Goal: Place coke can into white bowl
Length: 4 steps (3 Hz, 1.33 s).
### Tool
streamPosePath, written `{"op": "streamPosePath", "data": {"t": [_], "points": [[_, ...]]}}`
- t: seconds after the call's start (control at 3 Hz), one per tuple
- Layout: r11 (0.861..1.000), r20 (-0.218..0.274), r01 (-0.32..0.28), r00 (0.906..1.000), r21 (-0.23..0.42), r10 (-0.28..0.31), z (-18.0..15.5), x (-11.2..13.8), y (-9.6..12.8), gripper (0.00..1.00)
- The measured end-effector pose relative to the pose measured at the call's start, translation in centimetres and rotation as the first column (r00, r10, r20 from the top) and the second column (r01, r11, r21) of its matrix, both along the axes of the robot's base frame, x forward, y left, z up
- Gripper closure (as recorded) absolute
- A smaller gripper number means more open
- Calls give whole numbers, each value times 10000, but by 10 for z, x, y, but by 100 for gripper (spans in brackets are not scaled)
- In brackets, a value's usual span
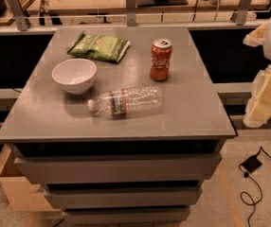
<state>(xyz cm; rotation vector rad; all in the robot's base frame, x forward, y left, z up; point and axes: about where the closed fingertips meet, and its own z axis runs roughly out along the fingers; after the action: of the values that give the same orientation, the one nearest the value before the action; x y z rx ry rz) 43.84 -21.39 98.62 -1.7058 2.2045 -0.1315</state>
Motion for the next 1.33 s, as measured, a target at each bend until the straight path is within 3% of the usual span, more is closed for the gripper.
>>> {"op": "streamPosePath", "data": {"t": [0.33, 0.67, 1.0, 1.33], "points": [[10000, 2, 1, 10000, 2, -1, 0, 0, 0, 0], [9954, 144, 276, 9995, 914, -291, 6, 1, 10, 0], [9705, 237, 309, 9990, 2392, -376, 8, 21, 32, 0], [9360, 180, 376, 9987, 3499, -469, -4, 60, 60, 0]]}}
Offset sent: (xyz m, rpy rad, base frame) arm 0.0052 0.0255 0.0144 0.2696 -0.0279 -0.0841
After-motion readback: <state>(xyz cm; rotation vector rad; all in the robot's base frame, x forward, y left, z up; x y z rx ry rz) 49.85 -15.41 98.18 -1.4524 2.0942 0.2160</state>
